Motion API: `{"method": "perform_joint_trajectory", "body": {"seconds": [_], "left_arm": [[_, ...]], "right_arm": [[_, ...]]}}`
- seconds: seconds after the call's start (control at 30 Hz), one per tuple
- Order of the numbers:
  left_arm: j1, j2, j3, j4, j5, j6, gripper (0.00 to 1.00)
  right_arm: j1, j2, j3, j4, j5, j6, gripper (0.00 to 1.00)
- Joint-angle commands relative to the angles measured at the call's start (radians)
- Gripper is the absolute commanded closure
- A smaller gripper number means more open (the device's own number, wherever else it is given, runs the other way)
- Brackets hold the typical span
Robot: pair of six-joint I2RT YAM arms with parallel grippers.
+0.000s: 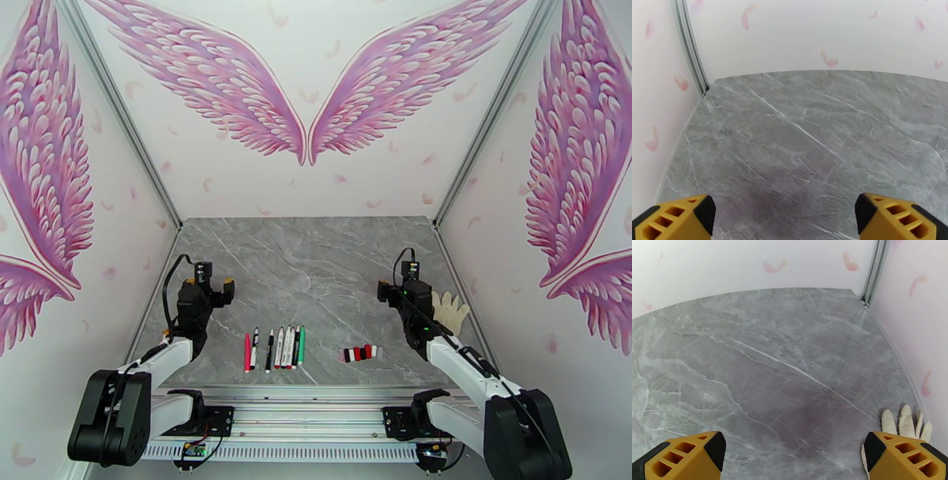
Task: Open the pen caps
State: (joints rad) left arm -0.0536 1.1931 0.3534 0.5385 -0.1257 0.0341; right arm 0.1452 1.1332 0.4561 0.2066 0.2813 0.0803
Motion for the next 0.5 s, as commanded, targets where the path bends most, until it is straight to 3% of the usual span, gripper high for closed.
{"method": "perform_joint_trajectory", "body": {"seconds": [0.0, 0.2, 0.4, 0.47], "left_arm": [[-0.011, -0.014, 0.004, -0.098, -0.036, 0.027, 0.01], [-0.013, -0.061, -0.034, -0.067, -0.015, 0.012, 0.01], [0.008, 0.096, -0.008, 0.144, 0.064, 0.011, 0.01], [0.012, 0.156, 0.047, 0.122, 0.094, 0.033, 0.01]], "right_arm": [[-0.012, 0.042, 0.024, 0.069, 0.002, -0.023, 0.01], [-0.042, 0.110, -0.016, 0.241, -0.019, -0.050, 0.01], [-0.082, 0.214, -0.064, 0.459, -0.089, -0.044, 0.01], [-0.102, 0.236, -0.050, 0.456, -0.128, -0.028, 0.01]]}}
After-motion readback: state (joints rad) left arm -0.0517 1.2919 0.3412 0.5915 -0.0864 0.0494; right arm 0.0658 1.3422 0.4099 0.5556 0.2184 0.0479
